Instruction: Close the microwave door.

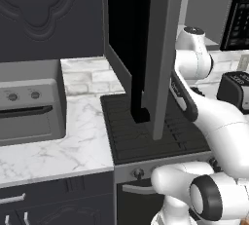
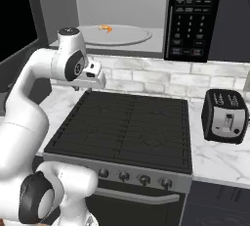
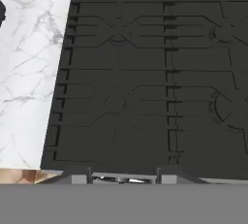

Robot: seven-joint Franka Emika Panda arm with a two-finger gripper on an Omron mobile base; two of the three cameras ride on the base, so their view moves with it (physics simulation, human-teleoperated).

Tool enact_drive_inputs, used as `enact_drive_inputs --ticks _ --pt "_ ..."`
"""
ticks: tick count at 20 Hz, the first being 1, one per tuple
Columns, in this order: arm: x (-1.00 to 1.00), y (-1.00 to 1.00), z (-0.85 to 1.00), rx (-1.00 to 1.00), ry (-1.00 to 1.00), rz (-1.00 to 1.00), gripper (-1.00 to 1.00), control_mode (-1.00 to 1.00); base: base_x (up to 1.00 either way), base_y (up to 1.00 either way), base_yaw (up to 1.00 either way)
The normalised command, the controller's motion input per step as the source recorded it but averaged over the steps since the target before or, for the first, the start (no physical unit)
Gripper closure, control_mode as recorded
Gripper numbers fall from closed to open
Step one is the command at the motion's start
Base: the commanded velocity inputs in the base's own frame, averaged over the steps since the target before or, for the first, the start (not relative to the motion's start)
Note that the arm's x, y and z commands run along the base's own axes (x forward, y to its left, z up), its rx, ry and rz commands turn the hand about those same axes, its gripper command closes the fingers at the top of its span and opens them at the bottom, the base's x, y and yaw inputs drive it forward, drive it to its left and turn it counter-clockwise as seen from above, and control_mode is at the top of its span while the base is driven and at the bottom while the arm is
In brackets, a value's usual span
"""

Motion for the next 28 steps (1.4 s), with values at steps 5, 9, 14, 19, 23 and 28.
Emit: enact_drive_inputs --ticks 5,9,14,19,23,28 --pt "-0.64 0.03 0.14 -0.01 -0.10 0.00 -1.00 -1.00 0.00 0.00 0.00" --pt "-1.00 0.00 0.75 -0.02 -0.47 0.00 -1.00 -1.00 0.00 0.00 0.00" --pt "-0.84 0.00 0.68 0.01 -0.41 0.00 -1.00 -1.00 0.00 0.00 0.00" --pt "-0.59 0.00 0.35 0.01 -0.14 0.00 -1.00 -1.00 0.00 0.00 0.00" --pt "-0.49 0.00 0.15 0.00 -0.12 0.00 -1.00 -1.00 0.00 0.00 0.00" --pt "-0.47 0.00 0.04 0.00 -0.28 0.00 -1.00 -1.00 0.00 0.00 0.00"
